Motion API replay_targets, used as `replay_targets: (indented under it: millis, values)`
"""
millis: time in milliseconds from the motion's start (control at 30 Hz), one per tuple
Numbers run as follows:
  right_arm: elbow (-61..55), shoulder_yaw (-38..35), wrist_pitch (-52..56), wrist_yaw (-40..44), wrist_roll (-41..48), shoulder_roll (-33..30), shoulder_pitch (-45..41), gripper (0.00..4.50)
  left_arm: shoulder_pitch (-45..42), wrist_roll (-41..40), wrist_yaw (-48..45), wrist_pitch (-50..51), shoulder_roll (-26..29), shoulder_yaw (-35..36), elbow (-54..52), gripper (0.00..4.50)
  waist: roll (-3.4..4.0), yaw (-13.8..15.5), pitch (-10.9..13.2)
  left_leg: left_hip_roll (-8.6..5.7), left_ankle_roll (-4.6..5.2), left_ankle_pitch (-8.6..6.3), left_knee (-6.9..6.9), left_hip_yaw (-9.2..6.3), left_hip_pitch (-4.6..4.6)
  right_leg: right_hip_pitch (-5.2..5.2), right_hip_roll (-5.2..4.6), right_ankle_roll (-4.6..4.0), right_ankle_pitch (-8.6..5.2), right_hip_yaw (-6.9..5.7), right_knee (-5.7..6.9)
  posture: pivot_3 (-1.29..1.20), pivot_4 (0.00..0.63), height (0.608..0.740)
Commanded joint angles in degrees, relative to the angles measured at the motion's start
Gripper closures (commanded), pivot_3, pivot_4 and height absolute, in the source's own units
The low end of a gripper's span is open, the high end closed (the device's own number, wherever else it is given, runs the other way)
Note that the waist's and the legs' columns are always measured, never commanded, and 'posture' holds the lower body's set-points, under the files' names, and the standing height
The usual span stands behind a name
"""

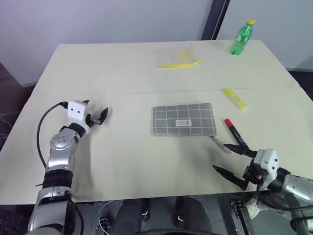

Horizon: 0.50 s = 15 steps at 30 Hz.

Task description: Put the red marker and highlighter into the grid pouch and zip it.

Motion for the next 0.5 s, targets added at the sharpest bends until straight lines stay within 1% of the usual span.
replay_targets:
  millis: [33,233,500]
  values:
    - [0.11,-0.76,-0.91,-0.08,0.49,-0.4,-0.46,0.02,0.15,-1.34,-2.56,-1.25,0.22,-0.01,-3.54,0.0,0.0,0.0,0.0,0.0,0.0,0.0,0.0,0.0,0.0,0.0,0.0,0.0,0.0,0.0,0.0,0.0,0.15,0.74]
    - [1.36,-1.33,-0.18,-1.02,0.65,-0.65,-1.86,0.02,0.64,-0.92,-4.06,-0.99,0.17,-0.62,-5.08,0.0,0.0,-0.02,0.0,0.0,0.0,0.0,0.0,0.0,0.01,0.0,0.0,-0.03,-0.02,0.0,0.0,0.0,0.15,0.74]
    - [2.24,-1.26,-0.5,-1.24,0.03,-1.05,-2.5,0.02,0.43,-0.31,-3.77,-1.6,0.33,-0.46,-4.6,0.0,0.0,-0.02,0.0,0.0,0.0,0.0,0.01,0.0,0.01,0.01,0.03,-0.01,0.0,0.0,0.01,0.0,0.15,0.74]
